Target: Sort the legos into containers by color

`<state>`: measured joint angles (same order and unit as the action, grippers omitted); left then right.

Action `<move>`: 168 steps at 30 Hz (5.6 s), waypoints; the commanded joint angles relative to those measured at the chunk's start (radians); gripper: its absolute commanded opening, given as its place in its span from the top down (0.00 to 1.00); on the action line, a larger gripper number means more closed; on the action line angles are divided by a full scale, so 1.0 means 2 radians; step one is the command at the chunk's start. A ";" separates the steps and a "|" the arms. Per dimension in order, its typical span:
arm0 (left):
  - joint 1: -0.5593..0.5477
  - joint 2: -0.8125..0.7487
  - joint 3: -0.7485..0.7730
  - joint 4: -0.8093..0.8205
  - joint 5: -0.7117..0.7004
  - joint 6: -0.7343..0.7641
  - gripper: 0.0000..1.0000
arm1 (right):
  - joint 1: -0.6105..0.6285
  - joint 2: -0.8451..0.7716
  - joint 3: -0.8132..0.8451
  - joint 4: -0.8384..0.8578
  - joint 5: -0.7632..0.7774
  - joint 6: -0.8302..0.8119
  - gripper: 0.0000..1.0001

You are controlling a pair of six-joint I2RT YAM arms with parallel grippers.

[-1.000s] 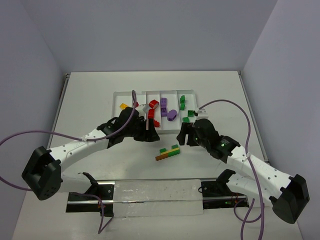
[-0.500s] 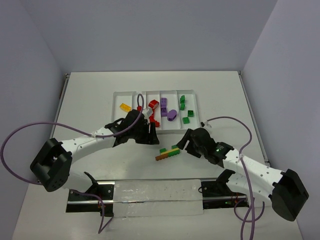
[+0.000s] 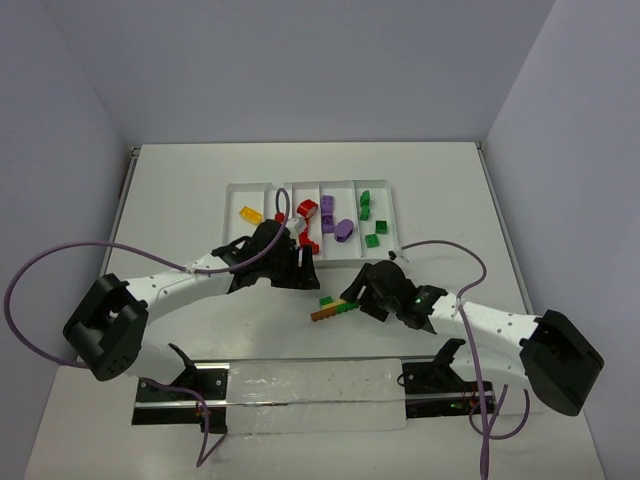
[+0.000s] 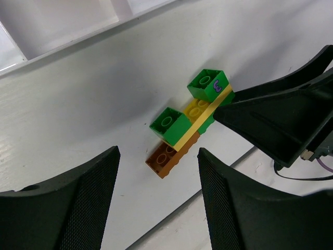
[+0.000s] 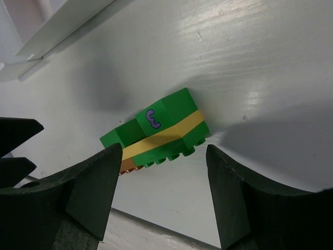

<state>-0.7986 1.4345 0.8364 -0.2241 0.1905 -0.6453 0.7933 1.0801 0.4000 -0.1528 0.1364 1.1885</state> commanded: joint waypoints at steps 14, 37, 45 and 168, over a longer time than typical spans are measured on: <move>-0.002 -0.008 -0.005 0.002 -0.012 -0.005 0.33 | 0.028 0.104 0.103 0.068 0.022 -0.079 0.36; 0.004 -0.024 -0.024 0.006 -0.019 -0.010 0.34 | 0.057 0.174 0.145 -0.030 0.063 0.002 0.40; 0.004 -0.016 -0.023 0.010 -0.017 -0.012 0.35 | 0.070 0.196 0.148 -0.008 0.070 0.008 0.66; -0.023 0.030 0.010 0.176 0.193 -0.070 0.32 | -0.043 -0.136 0.036 -0.010 0.008 -0.180 1.00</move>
<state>-0.8337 1.4404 0.8215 0.0543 0.4868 -0.7783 0.7124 0.8280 0.4263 -0.2221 0.1755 0.8505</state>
